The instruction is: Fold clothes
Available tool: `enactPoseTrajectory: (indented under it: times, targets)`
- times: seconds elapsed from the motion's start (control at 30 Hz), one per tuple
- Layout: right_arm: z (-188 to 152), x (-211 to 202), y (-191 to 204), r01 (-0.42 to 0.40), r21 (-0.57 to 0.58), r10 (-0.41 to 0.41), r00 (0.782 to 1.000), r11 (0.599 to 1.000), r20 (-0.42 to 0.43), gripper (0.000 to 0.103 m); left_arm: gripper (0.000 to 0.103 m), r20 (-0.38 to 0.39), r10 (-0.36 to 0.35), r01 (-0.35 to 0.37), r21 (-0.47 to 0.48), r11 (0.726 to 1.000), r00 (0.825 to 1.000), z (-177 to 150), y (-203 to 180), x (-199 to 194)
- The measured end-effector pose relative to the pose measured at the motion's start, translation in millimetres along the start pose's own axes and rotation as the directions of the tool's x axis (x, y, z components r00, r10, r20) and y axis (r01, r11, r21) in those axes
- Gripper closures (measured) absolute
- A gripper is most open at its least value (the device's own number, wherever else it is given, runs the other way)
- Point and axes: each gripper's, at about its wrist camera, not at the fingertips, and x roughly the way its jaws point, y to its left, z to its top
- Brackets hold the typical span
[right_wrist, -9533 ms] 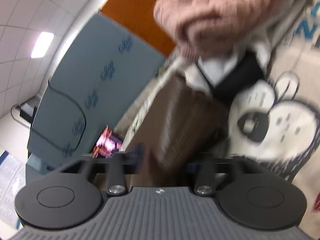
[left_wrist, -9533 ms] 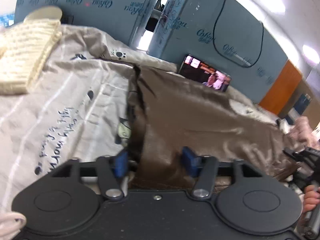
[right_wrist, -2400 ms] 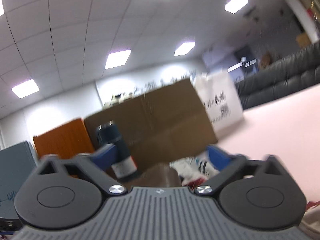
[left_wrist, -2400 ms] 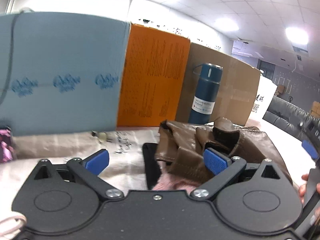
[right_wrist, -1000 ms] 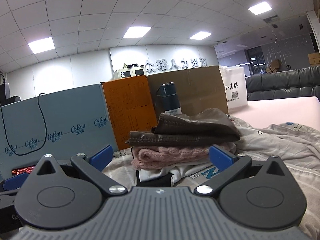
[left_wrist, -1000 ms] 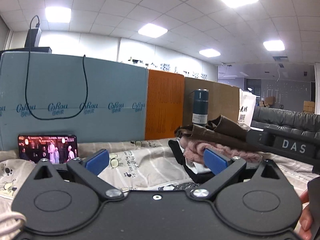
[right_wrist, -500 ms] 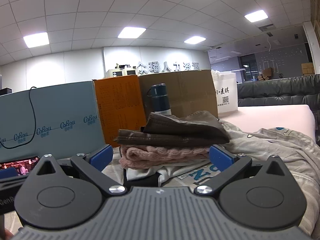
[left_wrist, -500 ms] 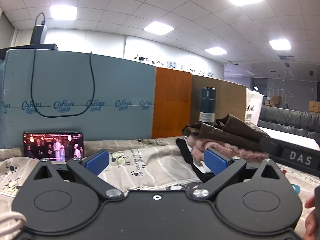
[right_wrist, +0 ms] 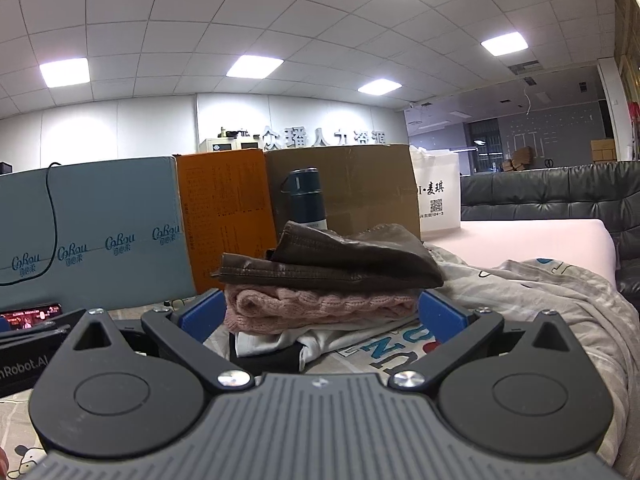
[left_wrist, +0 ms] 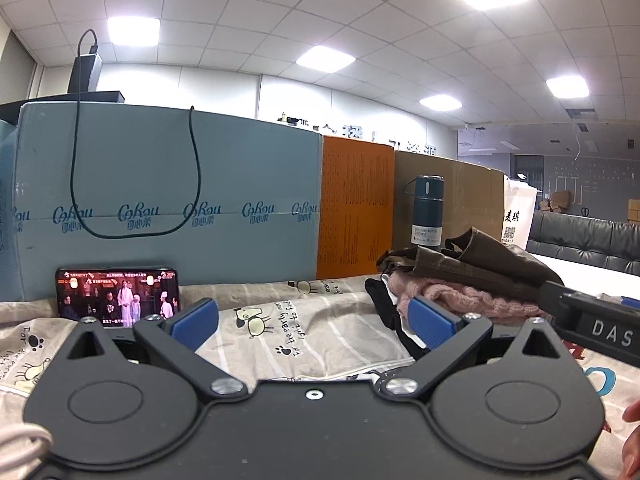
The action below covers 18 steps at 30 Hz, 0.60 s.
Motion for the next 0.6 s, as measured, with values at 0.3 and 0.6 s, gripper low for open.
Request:
enactPoseTrajectory:
  times: [0.3, 0.6]
  targets:
    - [-1.3, -9.3, -0.1, 0.045, -0.001, -0.045, 0.998, 0.999, 0.044, 0.0, 0.0, -0.019, 0.012, -0.012, -0.001, 1.0, 1.0, -1.3, 0.8, 4.8]
    - [-2.2, -9.2, -2.6, 0.062, 0.007, -0.062, 0.997, 0.998, 0.049, 0.0, 0.0, -0.037, 0.015, -0.015, -0.006, 1.0, 0.999, -1.7, 1.6, 9.7]
